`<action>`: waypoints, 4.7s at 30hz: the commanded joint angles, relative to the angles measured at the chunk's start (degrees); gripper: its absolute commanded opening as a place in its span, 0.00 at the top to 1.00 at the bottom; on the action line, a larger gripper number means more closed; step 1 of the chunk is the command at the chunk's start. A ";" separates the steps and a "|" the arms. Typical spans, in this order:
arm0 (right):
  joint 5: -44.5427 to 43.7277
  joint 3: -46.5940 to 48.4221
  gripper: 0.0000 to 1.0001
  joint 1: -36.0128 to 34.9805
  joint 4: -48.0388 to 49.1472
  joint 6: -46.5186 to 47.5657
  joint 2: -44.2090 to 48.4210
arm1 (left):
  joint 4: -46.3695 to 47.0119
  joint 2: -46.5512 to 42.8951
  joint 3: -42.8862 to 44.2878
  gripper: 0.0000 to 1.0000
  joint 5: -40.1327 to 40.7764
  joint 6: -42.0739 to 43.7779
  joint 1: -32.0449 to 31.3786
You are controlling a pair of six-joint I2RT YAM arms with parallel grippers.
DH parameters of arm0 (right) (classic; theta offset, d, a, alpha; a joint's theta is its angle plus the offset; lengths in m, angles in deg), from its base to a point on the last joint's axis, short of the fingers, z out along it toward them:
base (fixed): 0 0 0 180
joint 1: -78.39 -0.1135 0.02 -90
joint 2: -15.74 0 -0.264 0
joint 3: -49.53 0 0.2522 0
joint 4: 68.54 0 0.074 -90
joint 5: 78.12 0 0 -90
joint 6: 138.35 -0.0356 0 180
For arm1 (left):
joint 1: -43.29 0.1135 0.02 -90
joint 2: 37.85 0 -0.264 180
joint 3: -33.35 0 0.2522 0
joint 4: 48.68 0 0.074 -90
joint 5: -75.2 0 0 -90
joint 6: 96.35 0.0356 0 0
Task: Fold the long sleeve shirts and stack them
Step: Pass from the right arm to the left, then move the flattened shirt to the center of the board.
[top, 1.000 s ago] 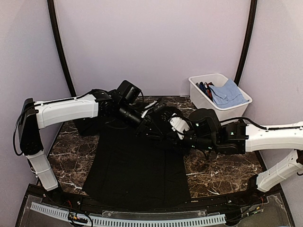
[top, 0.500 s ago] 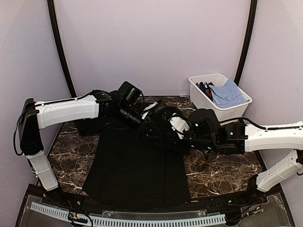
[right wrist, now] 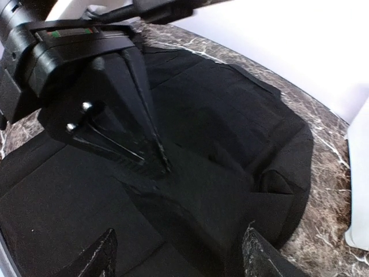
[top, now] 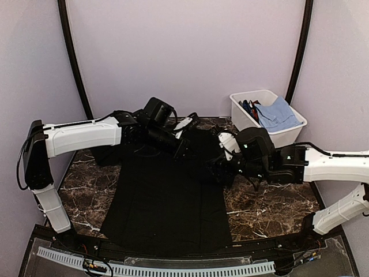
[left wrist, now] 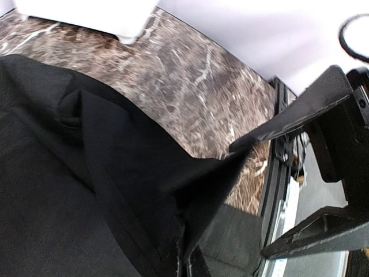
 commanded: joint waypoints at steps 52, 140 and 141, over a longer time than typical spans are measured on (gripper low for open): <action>12.30 0.21 0.44 20.93 6.10 -20.23 -24.78 | 2.52 -26.96 -13.19 1.00 40.95 -37.68 16.78; -10.71 26.20 0.88 18.07 -3.83 -22.68 -45.32 | 43.90 8.94 26.22 1.00 4.32 -41.01 0.26; -11.54 26.32 0.87 18.99 -4.54 -23.36 -45.49 | 43.83 8.61 25.25 1.00 4.44 -40.76 0.26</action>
